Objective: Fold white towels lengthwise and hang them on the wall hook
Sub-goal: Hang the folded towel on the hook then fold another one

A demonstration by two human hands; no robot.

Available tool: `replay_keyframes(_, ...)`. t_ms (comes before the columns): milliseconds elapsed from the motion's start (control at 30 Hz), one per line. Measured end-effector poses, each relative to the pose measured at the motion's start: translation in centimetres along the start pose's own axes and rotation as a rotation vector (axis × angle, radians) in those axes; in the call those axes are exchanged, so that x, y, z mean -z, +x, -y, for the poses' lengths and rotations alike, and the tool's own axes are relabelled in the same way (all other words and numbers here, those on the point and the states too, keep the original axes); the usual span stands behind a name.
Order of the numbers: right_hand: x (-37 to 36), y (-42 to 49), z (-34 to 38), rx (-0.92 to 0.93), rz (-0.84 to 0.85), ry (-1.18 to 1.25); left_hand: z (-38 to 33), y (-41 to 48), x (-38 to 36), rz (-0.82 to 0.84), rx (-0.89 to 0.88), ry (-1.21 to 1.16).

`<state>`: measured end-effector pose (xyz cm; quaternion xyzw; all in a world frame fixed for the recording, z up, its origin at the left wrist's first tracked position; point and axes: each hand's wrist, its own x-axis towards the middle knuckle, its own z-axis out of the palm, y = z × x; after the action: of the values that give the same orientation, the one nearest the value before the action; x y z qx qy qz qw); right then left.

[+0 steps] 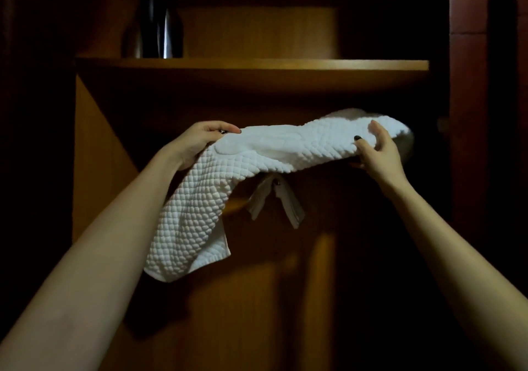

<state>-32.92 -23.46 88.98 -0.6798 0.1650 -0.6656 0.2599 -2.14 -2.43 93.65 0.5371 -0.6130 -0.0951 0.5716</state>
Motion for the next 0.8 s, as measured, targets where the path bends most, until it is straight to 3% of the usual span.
replay_keyframes(200, -1.5, 0.0, -4.0, -0.043, 0.024, -0.218, 3.8, 4.4, 0.6, 0.083, 0.111, 0.044)
replay_keyframes(533, -2.0, -1.0, -7.5, -0.105, 0.060, -0.370, 8.3, 8.9, -2.3, -0.063, 0.191, -0.075)
replay_keyframes(667, -1.7, -4.2, -8.9, -0.208, 0.028, -0.455, 12.1, 8.7, -3.7, -0.028, 0.269, -0.094)
replay_keyframes(800, -2.1, -7.5, -10.5, -0.270, 0.126, -0.607, 15.3, 7.1, -5.4, 0.058, 0.176, -0.141)
